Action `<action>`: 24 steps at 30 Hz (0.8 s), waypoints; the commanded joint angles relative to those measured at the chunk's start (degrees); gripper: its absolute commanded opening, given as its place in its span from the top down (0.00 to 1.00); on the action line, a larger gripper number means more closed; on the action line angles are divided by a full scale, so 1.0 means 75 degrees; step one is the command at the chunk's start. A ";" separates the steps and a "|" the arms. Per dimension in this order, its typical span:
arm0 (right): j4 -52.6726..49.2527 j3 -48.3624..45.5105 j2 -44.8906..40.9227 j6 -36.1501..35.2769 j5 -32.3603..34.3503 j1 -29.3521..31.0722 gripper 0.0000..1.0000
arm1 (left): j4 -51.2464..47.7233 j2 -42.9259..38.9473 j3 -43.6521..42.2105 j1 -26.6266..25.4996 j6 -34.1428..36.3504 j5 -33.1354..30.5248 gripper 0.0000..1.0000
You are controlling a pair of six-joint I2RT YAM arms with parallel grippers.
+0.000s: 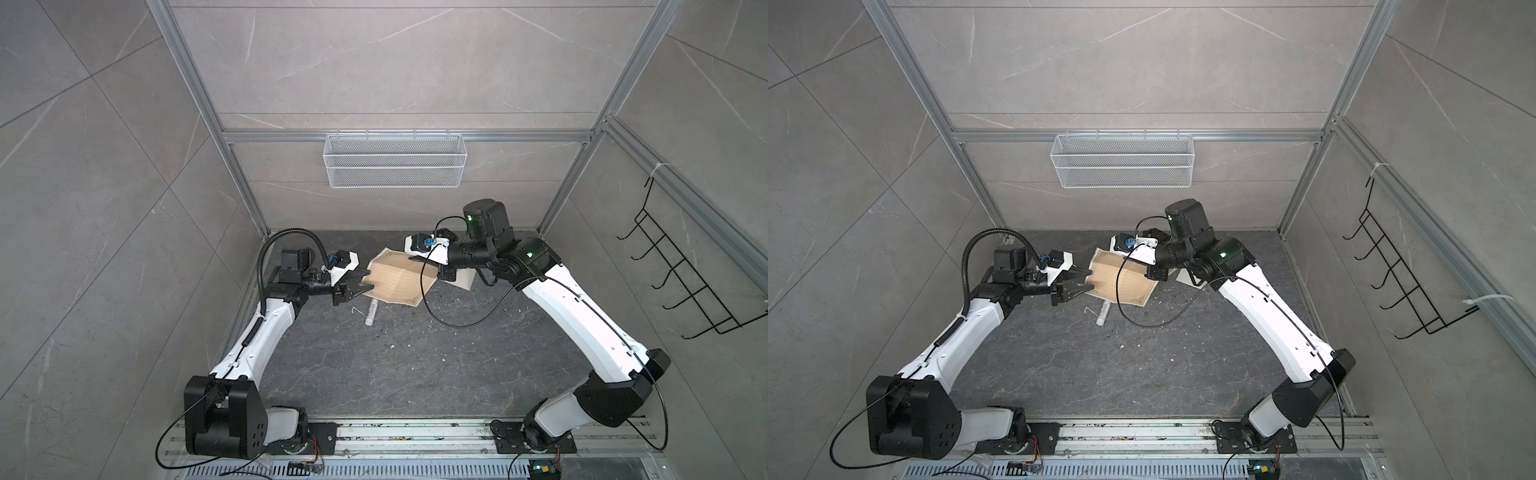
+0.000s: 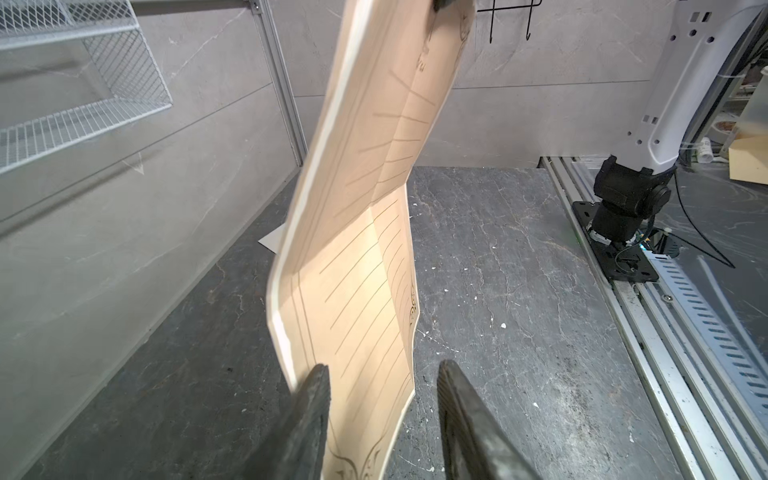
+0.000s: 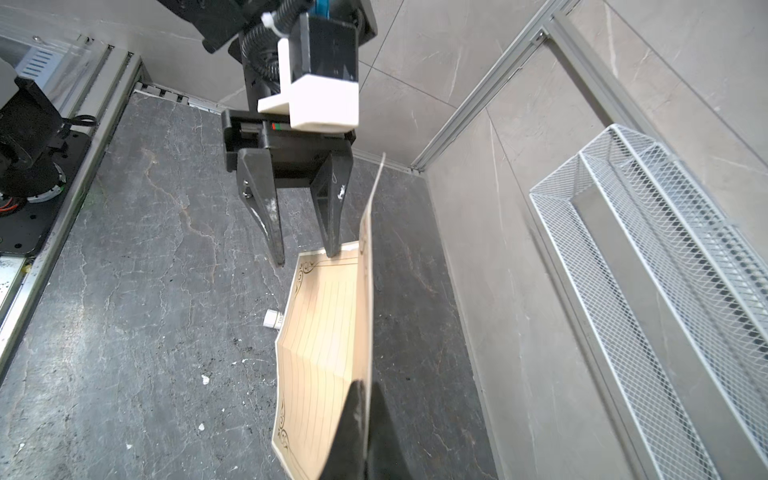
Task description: Place the letter into the envelope and seal it
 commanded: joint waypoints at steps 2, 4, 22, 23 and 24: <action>0.0251 -0.0271 -0.0306 -0.0009 -0.0208 0.0050 1.00 | 0.0195 0.0162 0.0200 -0.0074 -0.0233 0.0251 0.57; 0.0332 -0.0379 -0.0412 -0.0007 -0.0301 0.0044 1.00 | 0.0207 0.0230 0.0252 -0.0080 -0.0334 0.0277 0.60; 0.0271 -0.0966 -0.0611 -0.0253 0.0347 0.0049 1.00 | 0.0666 -0.0257 -0.0022 0.0035 -0.0335 0.0274 0.48; 0.0259 -0.0968 -0.0624 -0.0250 0.0330 0.0050 1.00 | 0.0692 -0.0269 -0.0031 0.0069 -0.0348 0.0278 0.48; 0.0251 -0.0988 -0.0638 -0.0242 0.0294 0.0046 1.00 | 0.0731 -0.0277 -0.0044 0.0094 -0.0375 0.0288 0.47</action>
